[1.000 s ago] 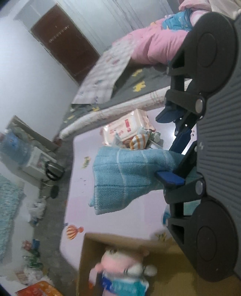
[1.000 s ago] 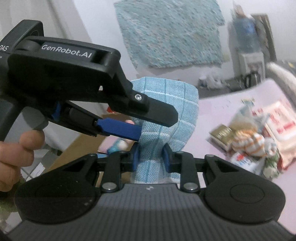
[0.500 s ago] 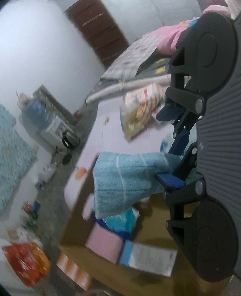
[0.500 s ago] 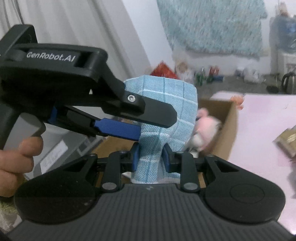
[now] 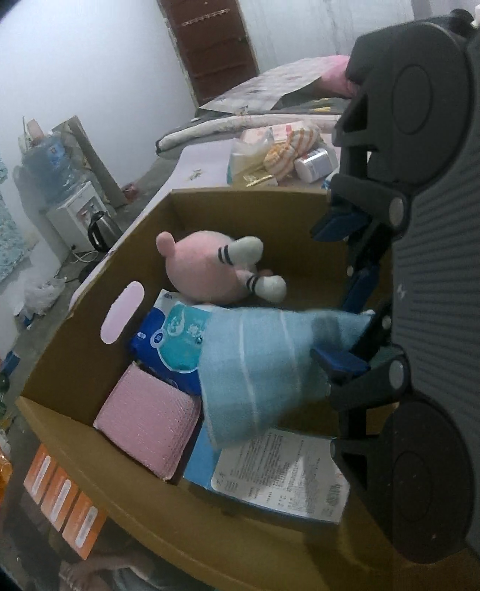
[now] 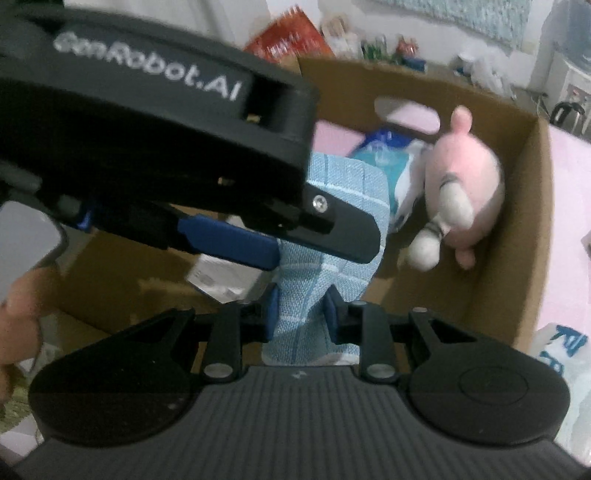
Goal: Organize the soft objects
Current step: 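Carry the towel over the cardboard box and open the right tool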
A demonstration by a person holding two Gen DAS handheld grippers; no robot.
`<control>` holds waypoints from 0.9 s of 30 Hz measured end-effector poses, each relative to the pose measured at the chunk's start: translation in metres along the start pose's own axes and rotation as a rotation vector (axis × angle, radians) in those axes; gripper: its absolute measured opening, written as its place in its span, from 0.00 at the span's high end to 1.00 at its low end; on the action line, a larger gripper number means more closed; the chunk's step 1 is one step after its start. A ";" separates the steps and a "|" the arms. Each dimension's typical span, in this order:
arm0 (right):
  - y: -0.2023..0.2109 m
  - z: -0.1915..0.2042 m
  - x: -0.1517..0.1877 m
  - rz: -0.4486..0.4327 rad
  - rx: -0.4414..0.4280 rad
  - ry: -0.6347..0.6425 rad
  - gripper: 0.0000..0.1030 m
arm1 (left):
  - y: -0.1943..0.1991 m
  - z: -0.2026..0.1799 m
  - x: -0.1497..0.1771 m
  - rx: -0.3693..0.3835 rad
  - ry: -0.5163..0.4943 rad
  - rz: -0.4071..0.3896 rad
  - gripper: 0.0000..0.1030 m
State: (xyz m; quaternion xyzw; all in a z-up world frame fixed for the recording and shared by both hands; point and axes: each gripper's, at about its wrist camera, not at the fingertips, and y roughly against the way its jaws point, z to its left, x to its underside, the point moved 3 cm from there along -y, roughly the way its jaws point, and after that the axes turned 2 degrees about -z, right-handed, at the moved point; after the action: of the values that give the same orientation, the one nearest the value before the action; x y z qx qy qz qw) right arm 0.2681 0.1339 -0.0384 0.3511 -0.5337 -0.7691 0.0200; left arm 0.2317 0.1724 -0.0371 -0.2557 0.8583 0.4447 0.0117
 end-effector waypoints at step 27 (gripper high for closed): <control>-0.043 -0.012 0.003 0.059 -0.050 -0.462 0.78 | 0.039 0.016 -0.021 -0.062 0.007 -0.167 0.30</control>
State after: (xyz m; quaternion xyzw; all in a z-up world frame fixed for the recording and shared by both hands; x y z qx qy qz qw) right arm 0.2873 0.1415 -0.0775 0.1492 -0.5149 -0.8411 -0.0715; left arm 0.2291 0.2122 -0.0122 -0.3282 0.8198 0.4677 0.0377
